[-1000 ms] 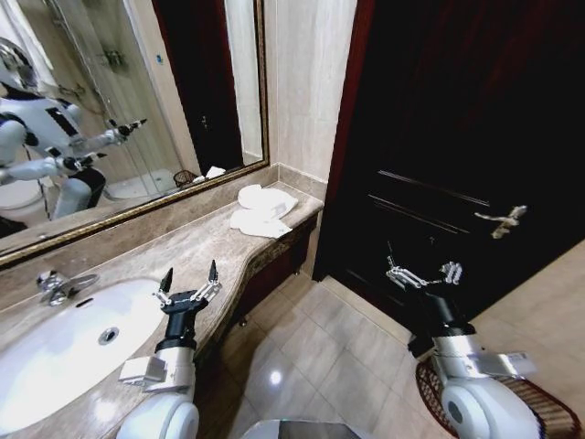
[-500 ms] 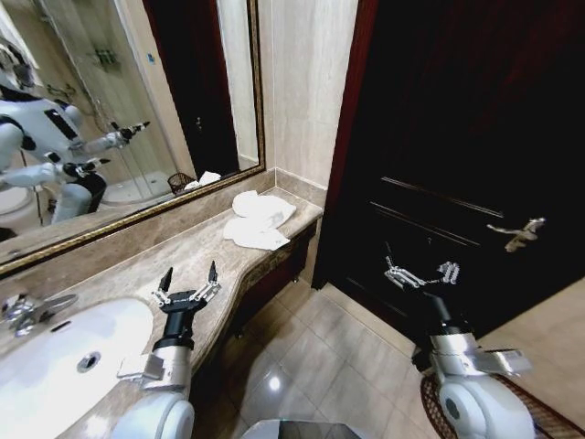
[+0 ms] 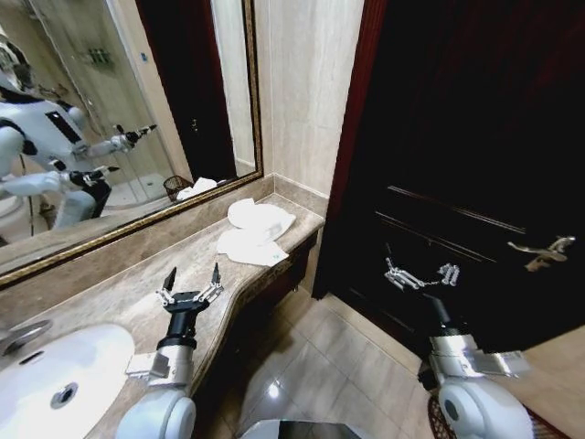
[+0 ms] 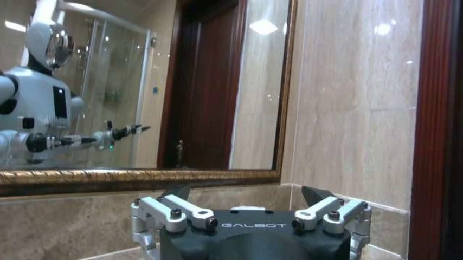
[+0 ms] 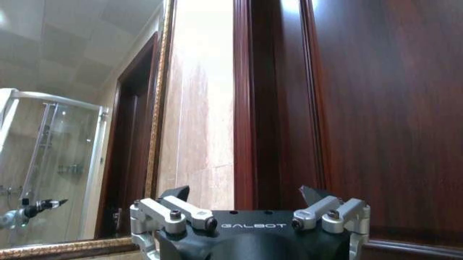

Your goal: Discard the used towel into the hamper.

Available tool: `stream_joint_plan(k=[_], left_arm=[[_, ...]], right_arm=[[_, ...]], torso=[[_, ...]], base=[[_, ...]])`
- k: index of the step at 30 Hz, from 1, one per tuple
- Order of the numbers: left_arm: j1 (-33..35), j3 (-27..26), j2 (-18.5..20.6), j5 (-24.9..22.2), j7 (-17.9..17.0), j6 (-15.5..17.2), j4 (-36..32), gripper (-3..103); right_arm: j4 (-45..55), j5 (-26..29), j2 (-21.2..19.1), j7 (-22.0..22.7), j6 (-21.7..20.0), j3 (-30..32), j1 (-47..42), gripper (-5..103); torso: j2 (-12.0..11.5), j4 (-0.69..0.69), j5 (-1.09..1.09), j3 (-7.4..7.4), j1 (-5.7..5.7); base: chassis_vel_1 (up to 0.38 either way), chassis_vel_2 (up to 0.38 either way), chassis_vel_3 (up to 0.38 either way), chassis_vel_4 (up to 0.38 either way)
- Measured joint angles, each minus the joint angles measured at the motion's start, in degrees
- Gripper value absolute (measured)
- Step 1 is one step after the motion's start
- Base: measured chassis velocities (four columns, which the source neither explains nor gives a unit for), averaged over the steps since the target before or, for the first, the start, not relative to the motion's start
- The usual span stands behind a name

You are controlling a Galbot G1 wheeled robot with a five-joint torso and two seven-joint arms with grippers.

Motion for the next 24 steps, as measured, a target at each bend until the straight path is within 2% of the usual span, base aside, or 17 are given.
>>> stream_joint_plan(k=[4, 12, 15, 16, 24], left_arm=[[-1.48, 0.66, 0.31, -1.0, -0.38, 0.97, 2.17, 100], [-6.22, 1.95, 3.08, -2.53, -0.86, 3.11, 8.46, 100], [-10.18, 2.67, 4.04, -3.37, -1.47, 5.24, 11.8, 100], [-10.18, 2.67, 4.04, -3.37, -1.47, 5.24, 11.8, 100], [-19.85, 5.75, 3.39, -3.0, -4.65, 11.2, 17.48, 100]], right_arm=[[-0.22, -0.01, -0.56, 0.06, 2.04, 0.37, -1.06, 100], [-0.69, -1.42, -1.3, 0.0, 2.74, 0.93, -2.79, 100], [-1.26, -2.1, -2.07, 0.07, 2.91, 1.67, -3.86, 100], [-1.26, -2.1, -2.07, 0.07, 2.91, 1.67, -3.86, 100], [-2.47, -3.1, -2.93, 0.58, 2.78, 2.44, -5.3, 100]], torso=[[-0.01, 0.0, -0.03, 0.01, 0.03], [0.02, 0.0, 0.0, -0.01, -0.03], [0.02, 0.0, 0.0, -0.01, -0.03], [0.02, 0.0, 0.0, -0.01, -0.03], [0.01, -0.01, 0.0, 0.0, -0.01]], base=[[-0.061, 0.094, 0.049, -0.063], [0.0, 0.0, 0.0, 0.0], [0.0, 0.0, 0.0, 0.0], [0.0, 0.0, 0.0, 0.0], [0.0, 0.0, 0.0, 0.0]])
